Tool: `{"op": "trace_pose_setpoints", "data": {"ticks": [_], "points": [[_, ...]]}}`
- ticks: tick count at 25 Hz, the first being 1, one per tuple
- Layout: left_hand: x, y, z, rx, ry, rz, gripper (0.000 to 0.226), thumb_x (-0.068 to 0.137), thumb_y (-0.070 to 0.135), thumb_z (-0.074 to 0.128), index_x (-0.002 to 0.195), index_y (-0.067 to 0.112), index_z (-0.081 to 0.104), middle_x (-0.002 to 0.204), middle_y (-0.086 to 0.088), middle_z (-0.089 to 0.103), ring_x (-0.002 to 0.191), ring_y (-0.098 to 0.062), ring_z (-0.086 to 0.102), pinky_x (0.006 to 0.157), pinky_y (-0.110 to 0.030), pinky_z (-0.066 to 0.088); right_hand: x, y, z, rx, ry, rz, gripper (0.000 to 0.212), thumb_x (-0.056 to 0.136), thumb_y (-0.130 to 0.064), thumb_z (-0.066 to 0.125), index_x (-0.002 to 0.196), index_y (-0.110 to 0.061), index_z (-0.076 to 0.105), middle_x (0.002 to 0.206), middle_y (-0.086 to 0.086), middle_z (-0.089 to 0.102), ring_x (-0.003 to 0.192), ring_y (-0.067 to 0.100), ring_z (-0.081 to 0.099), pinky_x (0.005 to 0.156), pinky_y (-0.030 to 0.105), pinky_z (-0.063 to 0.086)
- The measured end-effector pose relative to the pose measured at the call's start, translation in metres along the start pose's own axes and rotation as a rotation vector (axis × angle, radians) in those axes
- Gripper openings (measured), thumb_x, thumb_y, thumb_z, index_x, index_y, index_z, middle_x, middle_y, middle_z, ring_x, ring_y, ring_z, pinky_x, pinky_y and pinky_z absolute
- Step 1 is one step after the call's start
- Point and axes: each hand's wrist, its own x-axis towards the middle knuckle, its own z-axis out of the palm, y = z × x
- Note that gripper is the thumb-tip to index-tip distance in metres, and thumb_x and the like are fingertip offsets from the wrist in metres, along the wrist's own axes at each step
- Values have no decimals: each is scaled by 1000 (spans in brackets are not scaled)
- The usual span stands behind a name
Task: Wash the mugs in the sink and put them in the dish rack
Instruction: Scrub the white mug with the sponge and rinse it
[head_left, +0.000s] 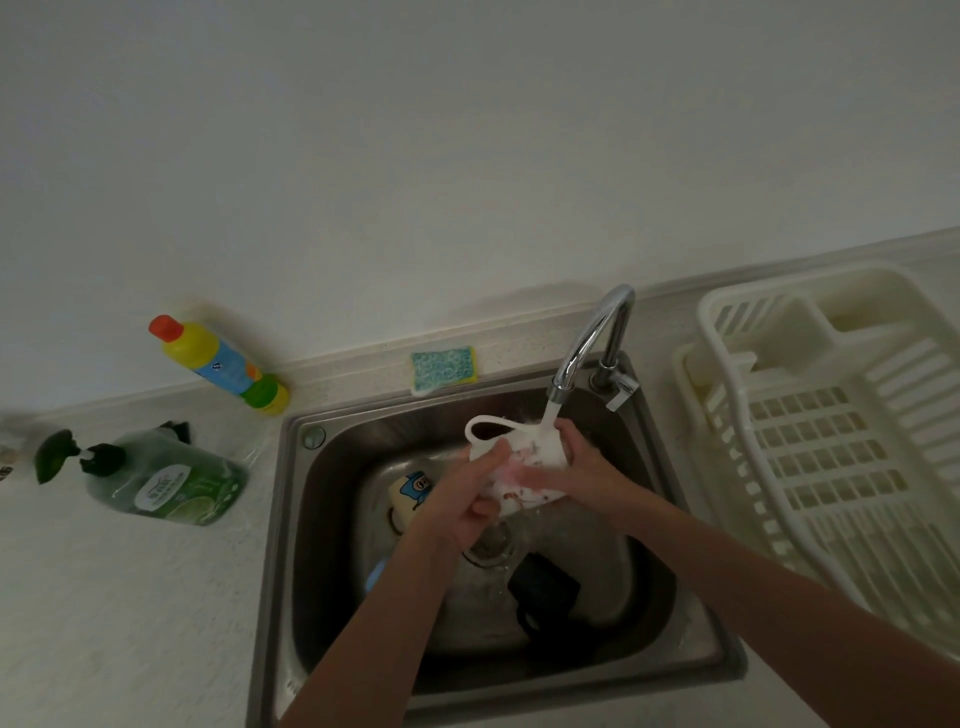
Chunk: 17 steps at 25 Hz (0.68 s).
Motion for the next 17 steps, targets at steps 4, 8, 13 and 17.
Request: {"op": "trace_pose_setpoints", "data": {"ticks": [4,8,13,17], "points": [[1,0,1,-82,-27,1,32,89,28,69,110,7,59,84,-4,68,46,-4,51,34,-11,35,-1,5,1,25,29,-65,102,60,-29,94,142,-40,35,127,-3,62,108,19,68,87,45,58],[-1,-7,-2,77,43,58,54,84,37,75,126,9,54,114,-10,69,89,-23,73,63,-31,59,1,1,3,-160,127,-137,97,55,-35,96,136,-34,42,122,-5,62,107,16,67,86,41,59],[-11,9,-23,968,115,331,27,91,33,69,111,25,53,96,1,69,69,-11,70,53,-21,55,4,-15,-5,-640,42,-210,100,48,-49,89,137,-49,44,130,-14,47,117,7,52,98,38,51],[-7,12,-30,862,-101,228,27,90,33,69,111,15,67,103,-11,73,82,-25,71,77,-38,58,4,-26,-8,-674,-46,-230,113,46,-50,92,141,-51,32,135,-22,45,124,3,48,104,36,47]]}}
